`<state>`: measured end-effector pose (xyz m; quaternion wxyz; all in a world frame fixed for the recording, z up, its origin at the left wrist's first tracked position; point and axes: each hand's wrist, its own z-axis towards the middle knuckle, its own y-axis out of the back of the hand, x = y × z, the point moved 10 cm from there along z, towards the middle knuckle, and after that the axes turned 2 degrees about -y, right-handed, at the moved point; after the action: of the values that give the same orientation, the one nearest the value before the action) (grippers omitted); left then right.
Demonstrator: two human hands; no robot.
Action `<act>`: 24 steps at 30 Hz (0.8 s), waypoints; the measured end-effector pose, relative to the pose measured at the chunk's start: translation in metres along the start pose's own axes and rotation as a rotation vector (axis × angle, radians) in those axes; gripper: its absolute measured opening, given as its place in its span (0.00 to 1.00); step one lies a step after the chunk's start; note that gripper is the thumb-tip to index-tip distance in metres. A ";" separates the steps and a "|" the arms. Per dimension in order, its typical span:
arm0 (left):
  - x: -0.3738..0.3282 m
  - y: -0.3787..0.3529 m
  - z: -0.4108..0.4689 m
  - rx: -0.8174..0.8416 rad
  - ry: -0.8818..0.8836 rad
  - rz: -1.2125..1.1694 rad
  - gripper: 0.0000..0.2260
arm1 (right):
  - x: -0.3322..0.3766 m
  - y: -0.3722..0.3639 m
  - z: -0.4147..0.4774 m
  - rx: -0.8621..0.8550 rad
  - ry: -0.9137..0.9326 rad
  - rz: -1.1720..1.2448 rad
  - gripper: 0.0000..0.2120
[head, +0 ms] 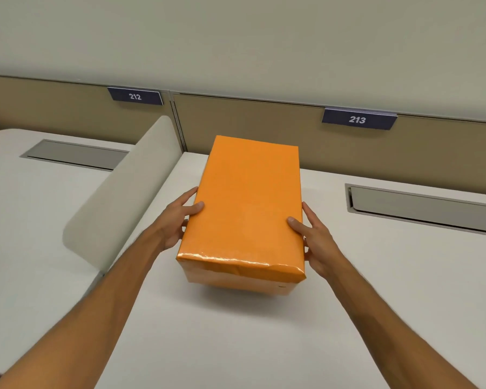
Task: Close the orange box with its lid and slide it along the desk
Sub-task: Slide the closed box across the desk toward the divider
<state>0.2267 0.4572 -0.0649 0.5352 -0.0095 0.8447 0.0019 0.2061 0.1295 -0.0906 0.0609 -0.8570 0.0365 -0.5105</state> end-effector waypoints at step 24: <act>-0.017 0.130 0.130 -0.044 0.028 0.096 0.24 | 0.007 -0.134 0.120 -0.047 0.000 -0.099 0.43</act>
<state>0.3491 0.5895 -0.1063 0.5221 0.0191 0.8514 0.0462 0.3149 0.2695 -0.1221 0.0154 -0.8589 0.0058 -0.5119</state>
